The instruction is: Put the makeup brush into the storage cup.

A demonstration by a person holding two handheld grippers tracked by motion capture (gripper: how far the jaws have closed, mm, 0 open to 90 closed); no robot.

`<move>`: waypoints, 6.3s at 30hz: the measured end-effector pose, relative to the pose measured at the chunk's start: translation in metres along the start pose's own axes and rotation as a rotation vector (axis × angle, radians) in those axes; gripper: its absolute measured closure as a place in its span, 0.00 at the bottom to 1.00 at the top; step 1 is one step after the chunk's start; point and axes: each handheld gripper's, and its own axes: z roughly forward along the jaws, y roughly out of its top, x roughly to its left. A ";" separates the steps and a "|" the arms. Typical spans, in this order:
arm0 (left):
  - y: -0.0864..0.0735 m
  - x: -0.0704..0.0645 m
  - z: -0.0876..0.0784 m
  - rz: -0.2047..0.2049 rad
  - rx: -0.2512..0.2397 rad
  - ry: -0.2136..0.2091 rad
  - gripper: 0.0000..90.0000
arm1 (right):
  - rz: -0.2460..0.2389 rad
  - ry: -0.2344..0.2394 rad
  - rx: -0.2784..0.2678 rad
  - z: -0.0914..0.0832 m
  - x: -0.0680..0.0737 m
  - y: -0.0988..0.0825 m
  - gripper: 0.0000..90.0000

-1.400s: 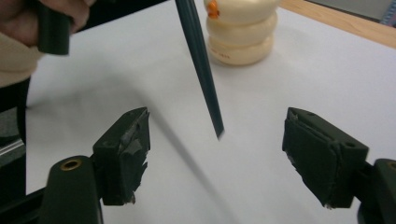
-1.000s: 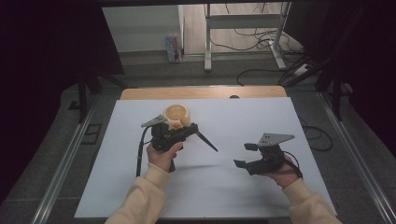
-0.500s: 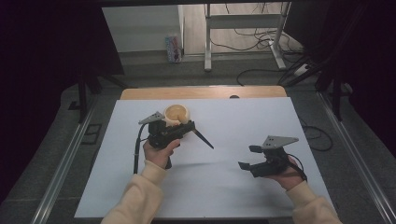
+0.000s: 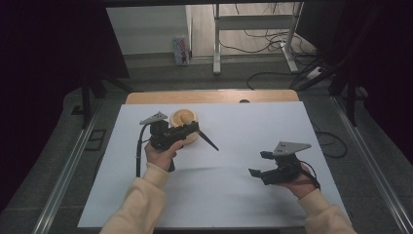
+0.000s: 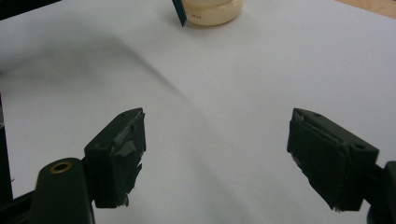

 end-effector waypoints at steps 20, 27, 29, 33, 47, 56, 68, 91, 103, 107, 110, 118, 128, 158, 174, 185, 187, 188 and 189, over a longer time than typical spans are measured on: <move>0.016 0.010 -0.003 -0.013 -0.005 0.019 0.87 | 0.000 -0.048 0.007 0.000 -0.001 -0.003 0.19; 0.024 0.015 -0.006 -0.008 -0.012 0.033 0.87 | 0.000 -0.056 0.009 0.001 -0.001 -0.003 0.18; 0.026 0.018 -0.007 -0.010 -0.015 0.034 0.87 | -0.002 -0.058 0.009 0.001 -0.001 -0.003 0.18; 0.026 0.023 -0.009 -0.021 -0.018 0.049 0.87 | -0.005 -0.065 0.009 0.001 -0.002 -0.003 0.18; 0.041 0.029 -0.027 -0.028 -0.052 0.063 0.87 | 0.000 -0.069 0.021 0.003 -0.004 -0.005 0.18; 0.047 0.030 -0.036 -0.024 -0.067 0.073 0.87 | -0.001 -0.070 0.025 0.004 -0.004 -0.005 0.18; 0.071 0.038 -0.054 -0.029 -0.102 0.087 0.87 | -0.001 -0.069 0.024 0.004 -0.005 -0.006 0.18; 0.088 0.044 -0.068 -0.002 -0.111 0.148 0.87 | 0.000 -0.099 -0.009 0.001 -0.007 -0.005 0.19; 0.088 0.057 -0.065 -0.020 -0.106 0.184 0.87 | 0.004 -0.091 -0.003 0.001 -0.007 -0.006 0.19; 0.088 0.060 -0.063 -0.010 -0.091 0.202 0.87 | 0.003 -0.088 -0.001 0.002 -0.007 -0.006 0.19; 0.087 0.062 -0.060 -0.003 -0.076 0.215 0.87 | 0.003 -0.092 0.000 0.002 -0.007 -0.006 0.19; 0.086 0.067 -0.053 -0.003 -0.058 0.234 0.87 | 0.008 -0.085 -0.003 0.002 -0.007 -0.006 0.19; 0.083 0.068 -0.045 0.017 -0.030 0.254 0.87 | 0.006 -0.077 0.005 0.003 -0.007 -0.006 0.19; 0.069 0.080 -0.020 0.026 0.035 0.293 0.87 | 0.004 -0.078 0.003 0.003 -0.006 -0.006 0.18; 0.058 0.085 0.002 0.014 0.076 0.289 0.87 | -0.006 -0.064 0.002 0.004 -0.004 -0.005 0.18; 0.056 0.085 0.008 0.013 0.083 0.275 0.86 | -0.010 -0.064 0.008 0.004 -0.004 -0.006 0.18; 0.054 0.085 0.011 0.042 0.077 0.272 0.74 | -0.010 -0.062 0.009 0.005 -0.004 -0.006 0.18; 0.054 0.085 0.011 0.042 0.077 0.272 0.56 | -0.010 -0.062 0.009 0.005 -0.004 -0.006 0.18; 0.055 0.084 0.015 0.037 0.095 0.323 0.38 | -0.010 -0.062 0.005 0.004 -0.004 -0.006 0.18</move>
